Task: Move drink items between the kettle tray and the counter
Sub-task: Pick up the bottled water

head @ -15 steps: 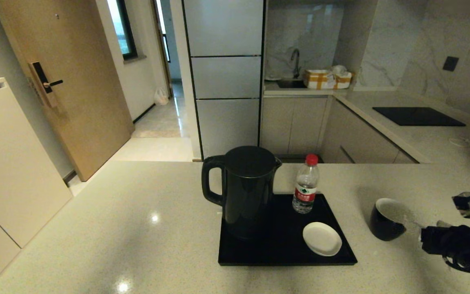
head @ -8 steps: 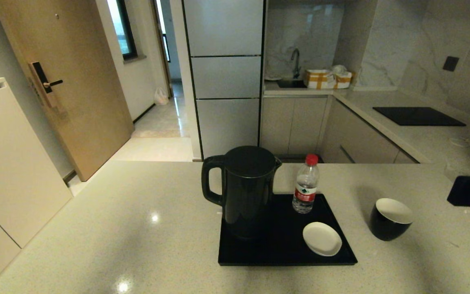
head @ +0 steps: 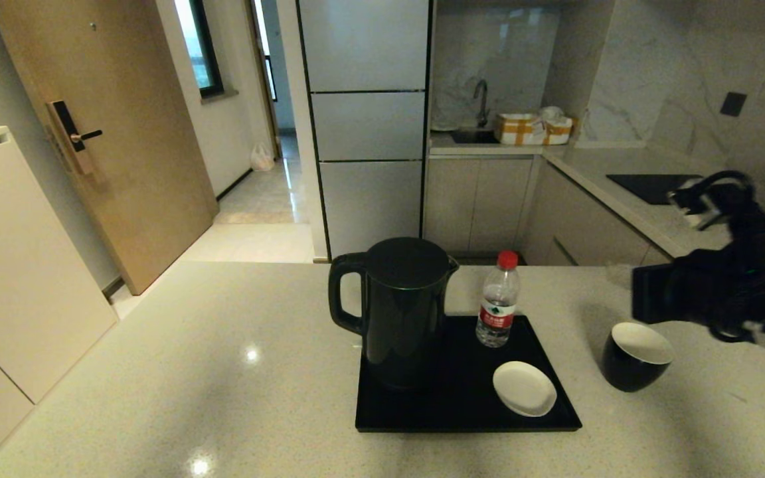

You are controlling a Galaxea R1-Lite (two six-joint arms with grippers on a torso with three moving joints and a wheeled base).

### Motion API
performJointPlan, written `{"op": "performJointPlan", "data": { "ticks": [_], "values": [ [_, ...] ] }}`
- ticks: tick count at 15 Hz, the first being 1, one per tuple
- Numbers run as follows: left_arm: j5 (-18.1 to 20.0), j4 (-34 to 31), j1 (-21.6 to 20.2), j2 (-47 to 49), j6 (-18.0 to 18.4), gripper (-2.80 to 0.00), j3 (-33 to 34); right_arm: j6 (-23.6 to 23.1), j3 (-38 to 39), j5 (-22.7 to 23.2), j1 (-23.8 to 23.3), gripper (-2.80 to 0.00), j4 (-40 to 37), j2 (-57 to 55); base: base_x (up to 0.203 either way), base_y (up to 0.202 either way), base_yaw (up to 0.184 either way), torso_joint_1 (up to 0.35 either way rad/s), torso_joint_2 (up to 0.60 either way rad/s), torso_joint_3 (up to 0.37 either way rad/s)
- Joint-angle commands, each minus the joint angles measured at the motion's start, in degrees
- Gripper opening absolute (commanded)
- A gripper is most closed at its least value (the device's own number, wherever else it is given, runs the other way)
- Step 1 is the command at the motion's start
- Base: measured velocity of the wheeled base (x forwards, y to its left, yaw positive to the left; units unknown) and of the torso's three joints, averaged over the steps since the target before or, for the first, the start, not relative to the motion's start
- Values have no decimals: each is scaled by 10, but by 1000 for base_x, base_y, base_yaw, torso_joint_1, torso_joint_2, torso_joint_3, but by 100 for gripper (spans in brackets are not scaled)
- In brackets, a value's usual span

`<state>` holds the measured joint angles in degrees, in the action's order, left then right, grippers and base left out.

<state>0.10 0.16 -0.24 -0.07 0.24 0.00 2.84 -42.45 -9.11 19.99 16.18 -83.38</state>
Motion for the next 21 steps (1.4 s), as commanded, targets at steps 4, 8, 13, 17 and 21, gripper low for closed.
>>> {"op": "performJointPlan", "data": {
  "ticks": [4, 8, 13, 17, 21],
  "values": [
    [0, 0, 0, 1, 0, -280, 0, 36, -5, -18, 57, 0, 163, -282, 0, 0, 0, 0, 0, 0],
    [0, 0, 0, 1, 0, -280, 0, 50, -9, -18, 39, 0, 277, -356, 0, 0, 0, 0, 0, 0],
    [0, 0, 0, 1, 0, -280, 0, 48, -3, -18, -7, 0, 315, -362, 0, 0, 0, 0, 0, 0],
    [0, 0, 0, 1, 0, -280, 0, 44, -14, -16, -14, 0, 334, -394, 0, 0, 0, 0, 0, 0],
    [0, 0, 0, 1, 0, -280, 0, 39, -32, -15, 0, 0, 348, -412, 0, 0, 0, 0, 0, 0]
  ]
}}
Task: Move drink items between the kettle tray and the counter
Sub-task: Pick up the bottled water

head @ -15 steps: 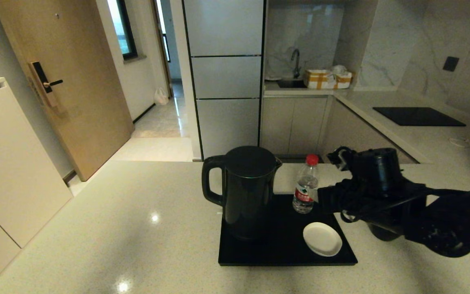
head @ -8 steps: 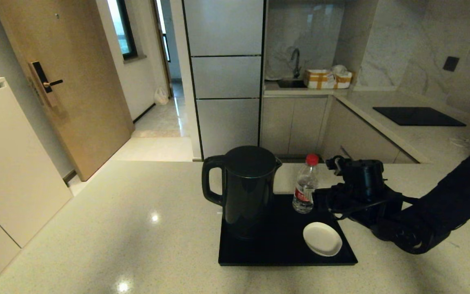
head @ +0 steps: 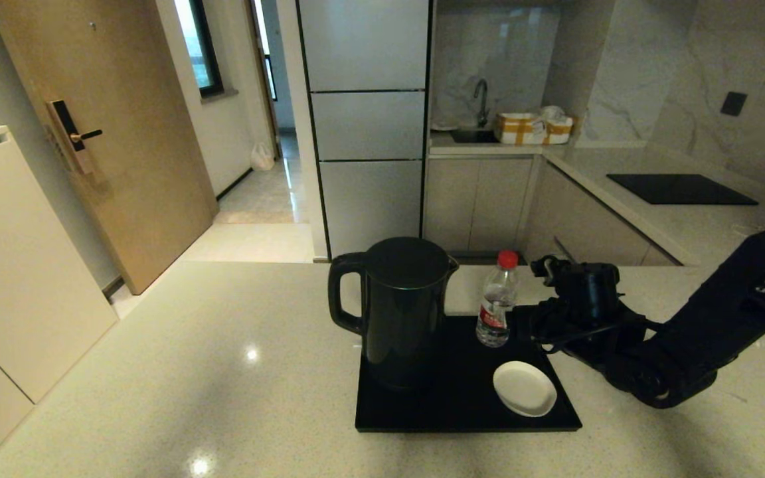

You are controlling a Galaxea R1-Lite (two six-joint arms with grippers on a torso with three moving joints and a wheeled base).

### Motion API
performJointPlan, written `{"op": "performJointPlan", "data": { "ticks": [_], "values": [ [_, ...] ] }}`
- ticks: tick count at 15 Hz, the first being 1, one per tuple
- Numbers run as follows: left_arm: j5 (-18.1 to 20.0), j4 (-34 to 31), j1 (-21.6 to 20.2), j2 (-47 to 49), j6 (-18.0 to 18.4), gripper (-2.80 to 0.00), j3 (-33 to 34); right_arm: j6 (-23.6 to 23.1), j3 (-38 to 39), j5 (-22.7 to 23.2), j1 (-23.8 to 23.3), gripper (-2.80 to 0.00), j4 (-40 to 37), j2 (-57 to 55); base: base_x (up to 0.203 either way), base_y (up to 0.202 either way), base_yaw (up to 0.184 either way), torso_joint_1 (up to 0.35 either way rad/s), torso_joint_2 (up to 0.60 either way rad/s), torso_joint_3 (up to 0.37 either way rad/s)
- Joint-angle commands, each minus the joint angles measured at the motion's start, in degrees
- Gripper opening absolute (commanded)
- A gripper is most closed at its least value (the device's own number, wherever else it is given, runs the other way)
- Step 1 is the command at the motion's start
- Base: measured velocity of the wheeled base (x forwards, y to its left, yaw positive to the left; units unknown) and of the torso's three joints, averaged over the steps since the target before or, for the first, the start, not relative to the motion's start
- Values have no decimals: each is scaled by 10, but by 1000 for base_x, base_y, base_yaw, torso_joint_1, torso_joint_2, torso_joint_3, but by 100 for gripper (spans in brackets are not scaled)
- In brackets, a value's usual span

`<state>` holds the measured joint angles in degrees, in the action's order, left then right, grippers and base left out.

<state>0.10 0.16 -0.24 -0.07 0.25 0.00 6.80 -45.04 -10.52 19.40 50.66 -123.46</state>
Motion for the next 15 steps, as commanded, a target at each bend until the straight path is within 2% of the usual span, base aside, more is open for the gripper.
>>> {"op": "performJointPlan", "data": {
  "ticks": [1, 3, 6, 15],
  "values": [
    [0, 0, 0, 1, 0, -280, 0, 0, -6, -1, -4, 0, 3, -12, 0, 0, 0, 0, 0, 0],
    [0, 0, 0, 1, -1, -280, 0, -1, -12, -1, -41, 0, 3, -18, 0, 0, 0, 0, 0, 0],
    [0, 0, 0, 1, 0, -280, 0, -4, -55, -1, 6, 0, 1, -49, 0, 0, 0, 0, 0, 0],
    [0, 0, 0, 1, 0, -280, 0, -7, -97, -2, 18, 0, -12, -77, 0, 0, 0, 0, 0, 0]
  ]
}}
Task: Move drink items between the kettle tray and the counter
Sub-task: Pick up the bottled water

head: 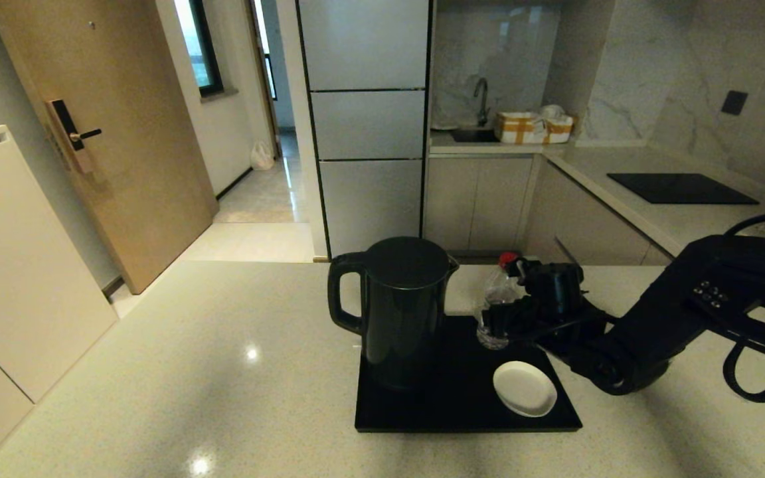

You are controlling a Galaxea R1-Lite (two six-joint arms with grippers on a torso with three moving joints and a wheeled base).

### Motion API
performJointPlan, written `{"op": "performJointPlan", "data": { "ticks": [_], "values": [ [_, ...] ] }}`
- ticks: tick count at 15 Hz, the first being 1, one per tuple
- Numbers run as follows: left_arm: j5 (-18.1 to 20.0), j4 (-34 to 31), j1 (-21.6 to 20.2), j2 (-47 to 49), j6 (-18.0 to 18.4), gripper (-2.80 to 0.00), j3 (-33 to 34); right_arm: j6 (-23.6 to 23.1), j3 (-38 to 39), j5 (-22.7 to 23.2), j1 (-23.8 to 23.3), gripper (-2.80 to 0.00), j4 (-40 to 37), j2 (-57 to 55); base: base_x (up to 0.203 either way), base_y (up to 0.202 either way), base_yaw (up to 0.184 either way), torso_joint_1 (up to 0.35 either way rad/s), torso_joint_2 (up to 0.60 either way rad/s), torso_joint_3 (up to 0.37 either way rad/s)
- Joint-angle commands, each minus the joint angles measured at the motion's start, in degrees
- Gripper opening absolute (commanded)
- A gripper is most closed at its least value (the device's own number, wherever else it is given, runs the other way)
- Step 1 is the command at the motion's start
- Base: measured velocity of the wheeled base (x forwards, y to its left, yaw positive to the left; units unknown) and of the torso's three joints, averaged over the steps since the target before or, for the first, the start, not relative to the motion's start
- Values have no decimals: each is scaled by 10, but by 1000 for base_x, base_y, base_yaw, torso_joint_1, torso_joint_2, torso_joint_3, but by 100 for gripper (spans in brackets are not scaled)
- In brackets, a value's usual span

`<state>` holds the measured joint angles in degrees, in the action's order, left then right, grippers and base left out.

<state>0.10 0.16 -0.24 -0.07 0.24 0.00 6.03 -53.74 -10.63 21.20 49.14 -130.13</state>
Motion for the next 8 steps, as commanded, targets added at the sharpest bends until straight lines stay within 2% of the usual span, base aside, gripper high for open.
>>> {"op": "performJointPlan", "data": {
  "ticks": [1, 8],
  "values": [
    [0, 0, 0, 1, 0, -280, 0, 0, -15, 0, 0, 0, 2, -11, 0, 0, 0, 0, 0, 0],
    [0, 0, 0, 1, 0, -280, 0, 0, -40, -2, -1, 0, -4, -26, 0, 0, 0, 0, 0, 0]
  ]
}}
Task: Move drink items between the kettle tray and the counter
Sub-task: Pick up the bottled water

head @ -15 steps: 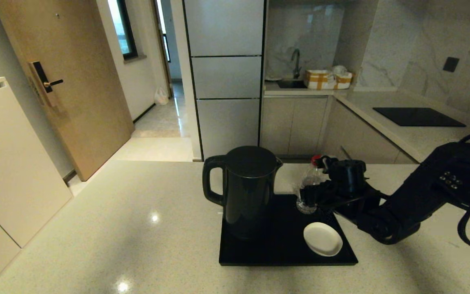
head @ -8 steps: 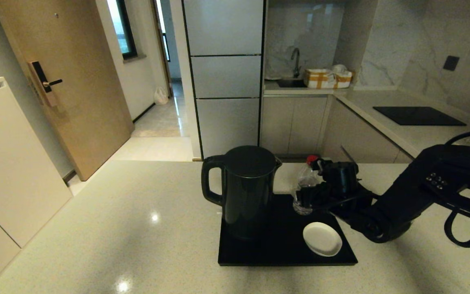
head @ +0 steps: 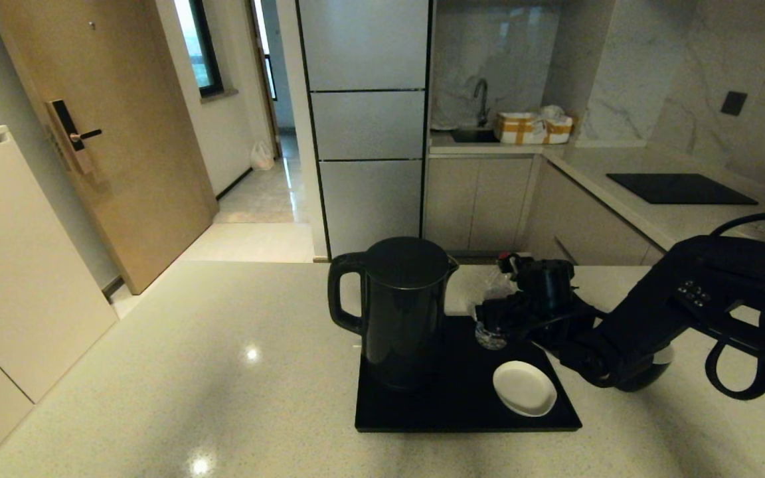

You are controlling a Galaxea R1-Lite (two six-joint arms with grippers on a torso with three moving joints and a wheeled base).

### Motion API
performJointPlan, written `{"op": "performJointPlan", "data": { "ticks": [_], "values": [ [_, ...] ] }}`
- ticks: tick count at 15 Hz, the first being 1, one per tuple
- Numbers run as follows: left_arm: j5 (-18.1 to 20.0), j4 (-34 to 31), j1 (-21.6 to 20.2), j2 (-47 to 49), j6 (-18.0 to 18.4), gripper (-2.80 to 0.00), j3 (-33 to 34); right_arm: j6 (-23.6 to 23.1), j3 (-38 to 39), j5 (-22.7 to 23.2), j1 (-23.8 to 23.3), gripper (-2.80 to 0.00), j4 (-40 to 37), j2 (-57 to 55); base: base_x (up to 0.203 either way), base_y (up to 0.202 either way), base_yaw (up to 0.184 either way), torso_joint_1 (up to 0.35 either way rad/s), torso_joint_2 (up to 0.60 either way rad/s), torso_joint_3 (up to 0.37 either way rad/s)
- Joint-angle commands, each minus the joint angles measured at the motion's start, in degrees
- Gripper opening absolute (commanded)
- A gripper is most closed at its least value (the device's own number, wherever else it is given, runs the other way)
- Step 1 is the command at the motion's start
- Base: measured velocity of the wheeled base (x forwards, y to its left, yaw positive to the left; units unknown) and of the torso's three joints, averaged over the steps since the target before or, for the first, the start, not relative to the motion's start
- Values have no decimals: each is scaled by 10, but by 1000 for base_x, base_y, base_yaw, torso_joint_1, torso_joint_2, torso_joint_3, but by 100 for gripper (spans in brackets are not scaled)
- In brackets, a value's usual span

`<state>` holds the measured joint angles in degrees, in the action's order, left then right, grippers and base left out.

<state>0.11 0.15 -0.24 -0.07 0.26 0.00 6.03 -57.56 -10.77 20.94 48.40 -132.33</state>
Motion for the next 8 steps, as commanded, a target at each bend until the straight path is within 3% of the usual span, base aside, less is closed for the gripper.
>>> {"op": "performJointPlan", "data": {
  "ticks": [1, 2, 8],
  "values": [
    [0, 0, 0, 1, 0, -280, 0, 0, -2, -1, 2, 0, 3, -6, 0, 0, 0, 0, 0, 0],
    [0, 0, 0, 1, 0, -280, 0, 0, -3, -1, 2, -280, 4, -8, 0, 0, 0, 0, 0, 0],
    [0, 0, 0, 1, 0, -280, 0, 1, -5, -3, 2, -280, 5, -8, 0, 0, 0, 0, 0, 0]
  ]
}}
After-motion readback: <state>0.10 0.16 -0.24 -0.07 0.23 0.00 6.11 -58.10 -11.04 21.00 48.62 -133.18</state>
